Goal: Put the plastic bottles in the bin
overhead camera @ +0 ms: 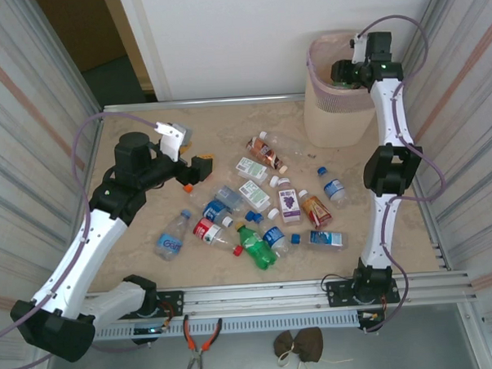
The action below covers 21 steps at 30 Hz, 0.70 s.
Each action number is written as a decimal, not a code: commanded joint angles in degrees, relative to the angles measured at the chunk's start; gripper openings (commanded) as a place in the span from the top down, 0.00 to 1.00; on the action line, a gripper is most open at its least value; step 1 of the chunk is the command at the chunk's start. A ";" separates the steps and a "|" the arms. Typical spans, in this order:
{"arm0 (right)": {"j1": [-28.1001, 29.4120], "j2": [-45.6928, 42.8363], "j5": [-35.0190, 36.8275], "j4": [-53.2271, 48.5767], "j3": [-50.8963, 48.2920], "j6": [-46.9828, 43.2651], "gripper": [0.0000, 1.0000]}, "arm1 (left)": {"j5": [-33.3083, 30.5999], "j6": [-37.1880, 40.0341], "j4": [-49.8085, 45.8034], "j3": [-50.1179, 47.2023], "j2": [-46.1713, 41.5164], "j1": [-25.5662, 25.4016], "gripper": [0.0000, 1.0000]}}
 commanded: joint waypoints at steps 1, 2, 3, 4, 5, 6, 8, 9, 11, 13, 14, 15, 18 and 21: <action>0.56 1.78 2.82 -4.20 2.83 -2.39 0.65 | 1.25 -0.87 -0.65 -0.72 0.58 1.01 0.18; 0.54 2.12 2.82 -4.24 2.80 -2.40 0.64 | 1.33 -0.90 -0.82 -0.77 0.80 1.14 0.18; 0.49 2.42 2.73 -4.36 2.84 -2.41 0.63 | 1.54 -0.97 -0.90 -0.88 0.96 1.31 0.18; 0.55 2.58 2.57 -4.39 2.84 -2.41 0.62 | 1.60 -1.04 -0.86 -1.01 1.28 1.45 0.18; 0.55 2.71 2.56 -4.39 2.83 -2.32 0.61 | 1.61 -1.13 -0.86 -1.14 1.36 1.54 0.18; 0.51 2.74 2.64 -4.41 2.79 -2.33 0.59 | 1.59 -1.14 -0.91 -1.35 1.60 1.64 0.18; 0.74 2.70 2.68 -4.41 2.79 -2.26 0.54 | 1.64 -1.19 -0.94 -1.59 2.04 1.74 0.18; 0.82 2.62 2.72 -4.44 2.84 -2.27 0.51 | 1.63 -1.23 -1.02 -1.66 2.32 1.91 0.18; 1.01 2.40 2.91 -4.48 2.84 -2.40 0.43 | 1.98 -1.41 -1.27 -1.69 2.86 2.09 0.18; 1.21 1.86 3.16 -4.50 2.83 -2.56 0.38 | 2.31 -1.50 -1.69 -1.60 3.58 2.33 0.18; 1.28 1.66 3.41 -4.54 2.90 -2.64 0.36 | 2.42 -1.47 -1.81 -1.58 3.86 2.37 0.18; 1.43 1.30 3.61 -4.65 2.86 -2.63 0.35 | 2.35 -1.50 -1.99 -1.60 4.29 2.38 0.18; 1.46 0.02 3.63 -4.66 2.88 -2.52 0.31 | 2.29 -1.47 -2.68 -1.64 5.40 2.53 0.18; 1.41 -1.50 3.87 -4.74 2.84 -2.42 0.28 | 2.60 -1.16 -3.59 -1.47 6.61 2.71 0.18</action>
